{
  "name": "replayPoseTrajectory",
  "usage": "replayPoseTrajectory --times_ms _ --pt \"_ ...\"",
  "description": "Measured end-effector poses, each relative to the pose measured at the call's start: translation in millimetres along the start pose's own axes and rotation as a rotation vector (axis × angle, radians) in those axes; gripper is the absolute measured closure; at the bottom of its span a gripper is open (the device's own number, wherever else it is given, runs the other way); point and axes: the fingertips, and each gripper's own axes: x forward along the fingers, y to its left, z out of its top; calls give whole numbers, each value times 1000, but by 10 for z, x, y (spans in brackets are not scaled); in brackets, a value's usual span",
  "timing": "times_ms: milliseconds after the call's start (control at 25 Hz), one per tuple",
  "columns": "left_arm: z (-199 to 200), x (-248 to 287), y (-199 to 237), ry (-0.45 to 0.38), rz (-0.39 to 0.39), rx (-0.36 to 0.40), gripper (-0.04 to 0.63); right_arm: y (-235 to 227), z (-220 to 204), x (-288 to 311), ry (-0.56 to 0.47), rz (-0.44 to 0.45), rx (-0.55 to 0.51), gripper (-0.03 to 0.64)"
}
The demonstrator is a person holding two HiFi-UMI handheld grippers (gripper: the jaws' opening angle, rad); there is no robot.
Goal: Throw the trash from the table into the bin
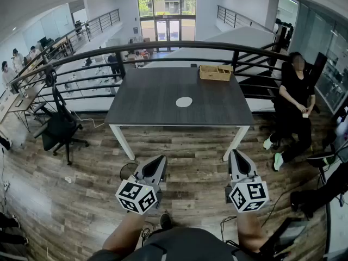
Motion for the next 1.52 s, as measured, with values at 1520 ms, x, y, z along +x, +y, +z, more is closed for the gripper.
replayPoseTrajectory --times_ms 1520 --pt "206 316 1301 -4 -56 41 586 494 -99 1201 -17 -60 -19 609"
